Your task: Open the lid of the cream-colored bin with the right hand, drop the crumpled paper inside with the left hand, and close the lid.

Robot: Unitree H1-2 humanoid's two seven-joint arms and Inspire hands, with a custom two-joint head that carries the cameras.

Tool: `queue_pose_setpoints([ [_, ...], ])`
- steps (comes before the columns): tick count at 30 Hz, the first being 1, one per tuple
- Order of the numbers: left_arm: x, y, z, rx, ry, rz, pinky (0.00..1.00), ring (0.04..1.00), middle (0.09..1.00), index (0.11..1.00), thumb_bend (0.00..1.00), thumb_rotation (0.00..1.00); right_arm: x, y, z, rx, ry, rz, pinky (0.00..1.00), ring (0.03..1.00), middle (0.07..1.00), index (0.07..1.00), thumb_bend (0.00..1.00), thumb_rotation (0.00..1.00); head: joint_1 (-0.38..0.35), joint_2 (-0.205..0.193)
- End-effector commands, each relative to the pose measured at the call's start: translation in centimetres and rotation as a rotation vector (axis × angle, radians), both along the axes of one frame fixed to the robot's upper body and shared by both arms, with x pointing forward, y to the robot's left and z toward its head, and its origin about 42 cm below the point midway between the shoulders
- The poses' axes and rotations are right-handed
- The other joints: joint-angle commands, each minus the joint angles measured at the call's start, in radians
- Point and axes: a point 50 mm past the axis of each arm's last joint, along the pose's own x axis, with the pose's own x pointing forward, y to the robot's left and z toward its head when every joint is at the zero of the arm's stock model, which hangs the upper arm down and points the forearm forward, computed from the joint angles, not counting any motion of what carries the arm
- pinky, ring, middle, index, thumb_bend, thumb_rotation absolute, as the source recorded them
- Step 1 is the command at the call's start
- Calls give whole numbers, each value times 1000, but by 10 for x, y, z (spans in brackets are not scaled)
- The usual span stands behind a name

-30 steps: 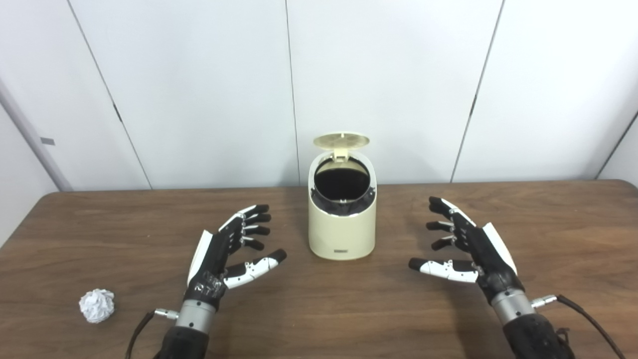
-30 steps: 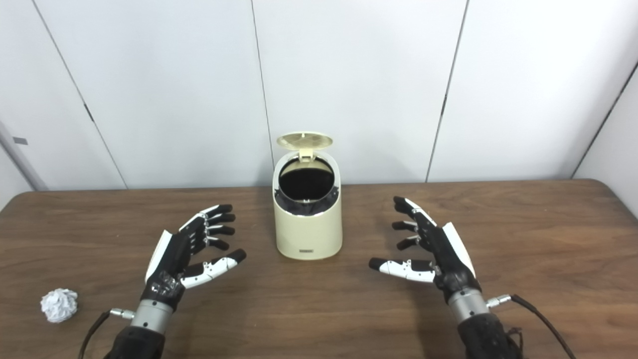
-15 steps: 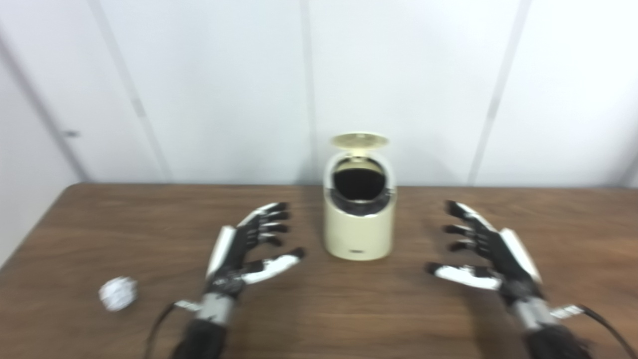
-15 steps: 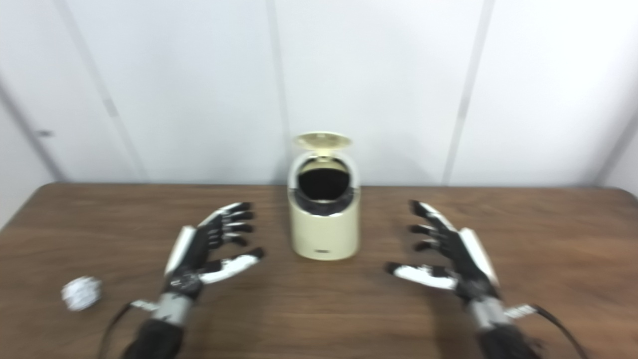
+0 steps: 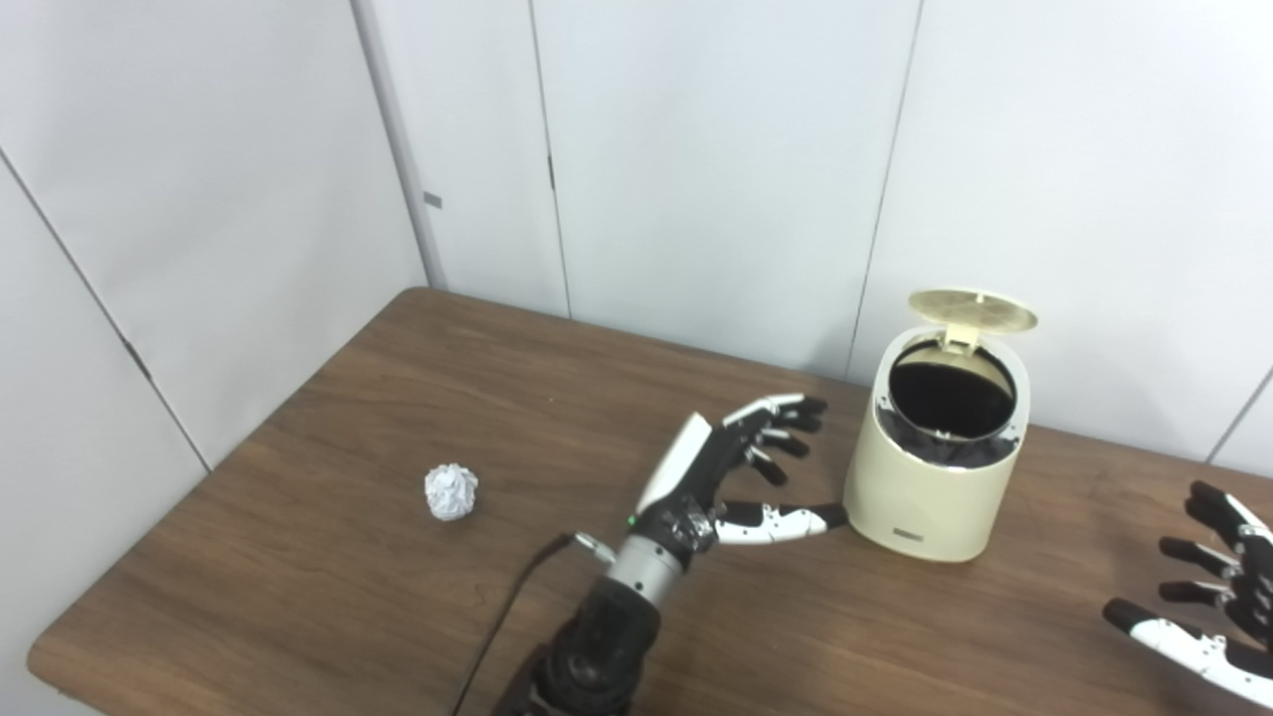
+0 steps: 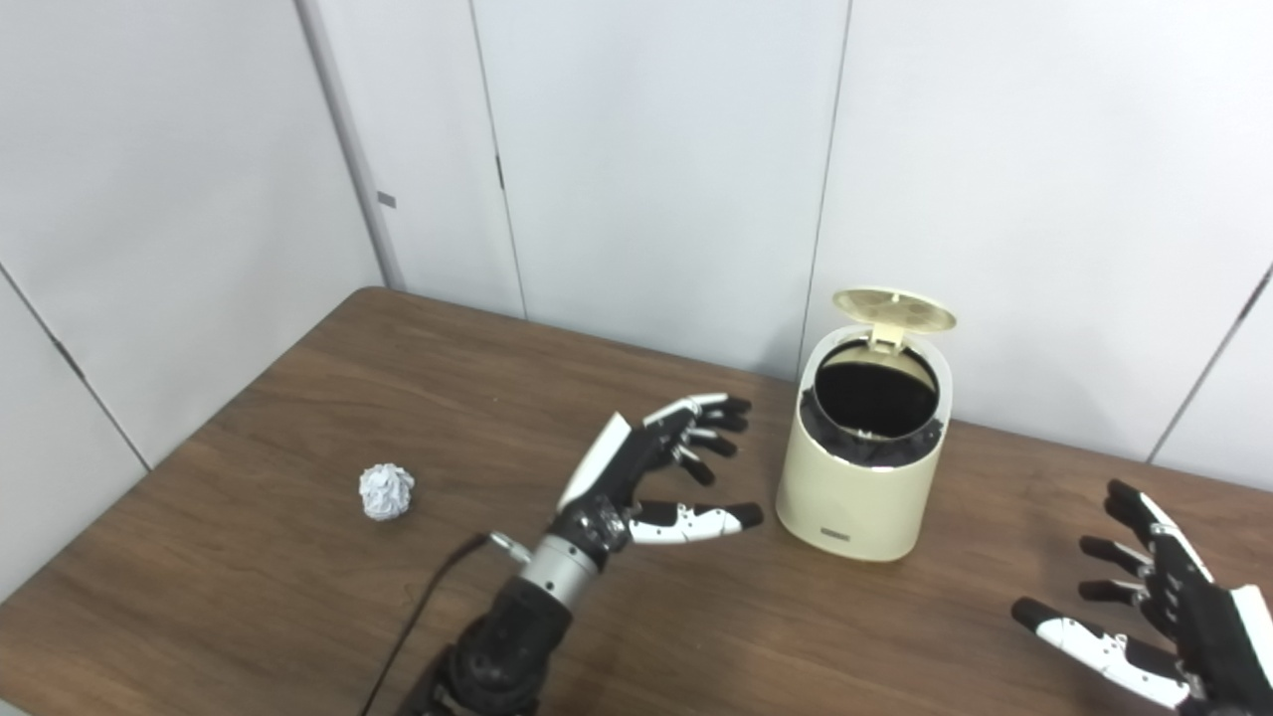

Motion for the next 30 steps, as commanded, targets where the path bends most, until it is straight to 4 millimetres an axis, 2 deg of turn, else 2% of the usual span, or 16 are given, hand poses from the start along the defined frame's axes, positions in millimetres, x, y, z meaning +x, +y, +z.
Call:
queue_pose_setpoints([
  [1, -6, 11, 21, 102, -31, 17, 551, 692, 775, 809, 735, 137, 6, -1, 25, -8, -91, 17, 580, 769, 899, 892, 673, 247, 0, 1],
  [5, -18, 27, 41, 229, -7, 40, 556, 705, 780, 791, 723, 122, 8, -3, 24, -6, -93, 23, 531, 758, 894, 883, 679, 255, 9, 0],
  [8, -25, 40, 53, 317, -1, 69, 543, 668, 713, 739, 717, 52, 9, -5, 24, -8, -93, 24, 501, 755, 897, 884, 684, 272, 11, -2],
  [11, -31, 53, 59, 390, 2, 99, 519, 625, 665, 712, 695, 6, 9, -6, 25, -19, -95, 22, 501, 740, 887, 878, 691, 280, 13, -2],
  [17, -39, 83, 68, 529, 43, 186, 495, 595, 636, 689, 679, 0, 8, -7, 24, -21, -94, 24, 511, 737, 876, 869, 698, 292, 14, -2],
  [22, -42, 111, 73, 578, 80, 220, 511, 617, 670, 714, 707, 0, 8, -7, 26, -31, -95, 22, 484, 737, 876, 867, 731, 354, 14, 1],
  [28, -40, 139, 68, 634, 136, 254, 570, 672, 709, 741, 756, 0, 9, -5, 27, -19, -95, 28, 445, 719, 871, 861, 715, 327, 11, 2],
  [30, -40, 148, 67, 685, 158, 262, 585, 687, 721, 752, 783, 2, 9, -5, 26, -21, -96, 28, 448, 719, 873, 859, 729, 345, 11, 1],
])
